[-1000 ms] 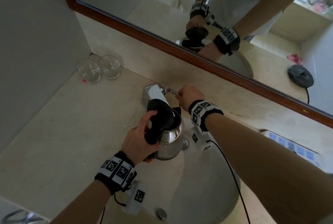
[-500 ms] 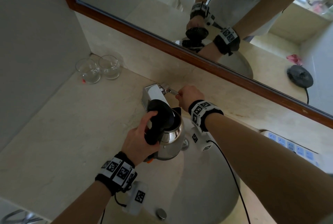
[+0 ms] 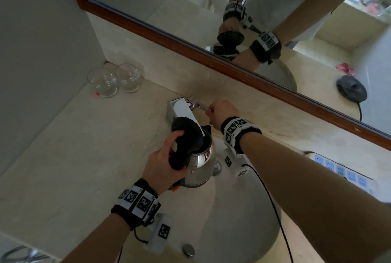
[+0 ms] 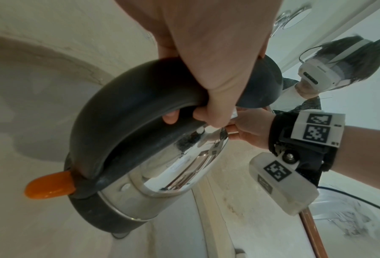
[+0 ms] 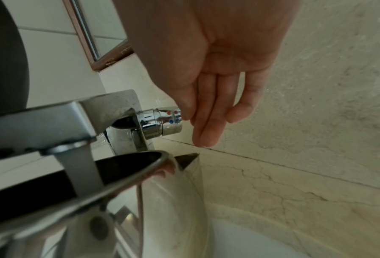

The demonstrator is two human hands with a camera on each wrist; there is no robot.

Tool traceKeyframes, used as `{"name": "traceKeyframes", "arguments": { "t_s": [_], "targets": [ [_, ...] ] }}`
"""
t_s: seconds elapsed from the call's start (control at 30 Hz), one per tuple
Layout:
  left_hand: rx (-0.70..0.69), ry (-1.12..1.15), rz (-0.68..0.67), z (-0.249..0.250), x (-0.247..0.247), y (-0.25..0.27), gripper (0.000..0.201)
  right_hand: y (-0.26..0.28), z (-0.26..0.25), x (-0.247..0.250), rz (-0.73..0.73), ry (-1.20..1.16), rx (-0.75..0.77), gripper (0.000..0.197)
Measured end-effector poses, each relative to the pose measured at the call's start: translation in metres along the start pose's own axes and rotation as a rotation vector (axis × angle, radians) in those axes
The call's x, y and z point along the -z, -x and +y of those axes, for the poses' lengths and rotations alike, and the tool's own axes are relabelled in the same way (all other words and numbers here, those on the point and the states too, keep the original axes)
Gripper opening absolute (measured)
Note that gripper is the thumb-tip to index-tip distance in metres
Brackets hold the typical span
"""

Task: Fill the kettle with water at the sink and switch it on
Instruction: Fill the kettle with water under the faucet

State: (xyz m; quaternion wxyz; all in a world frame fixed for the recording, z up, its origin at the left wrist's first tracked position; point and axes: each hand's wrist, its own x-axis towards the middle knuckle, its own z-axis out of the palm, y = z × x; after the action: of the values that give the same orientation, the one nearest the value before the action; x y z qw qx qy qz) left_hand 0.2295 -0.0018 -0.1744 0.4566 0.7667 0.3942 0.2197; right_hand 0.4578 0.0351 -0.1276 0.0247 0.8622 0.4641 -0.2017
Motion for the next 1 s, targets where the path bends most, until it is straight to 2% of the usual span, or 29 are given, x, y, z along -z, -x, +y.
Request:
{"name": "traceKeyframes", "arguments": {
  "t_s": [1.0],
  "targets": [
    [0.013, -0.001, 0.001, -0.0022, -0.0013, 0.0018, 0.089, -0.0019, 0.0007, -0.0014, -0.006, 0.011, 0.008, 0.027]
  ]
}}
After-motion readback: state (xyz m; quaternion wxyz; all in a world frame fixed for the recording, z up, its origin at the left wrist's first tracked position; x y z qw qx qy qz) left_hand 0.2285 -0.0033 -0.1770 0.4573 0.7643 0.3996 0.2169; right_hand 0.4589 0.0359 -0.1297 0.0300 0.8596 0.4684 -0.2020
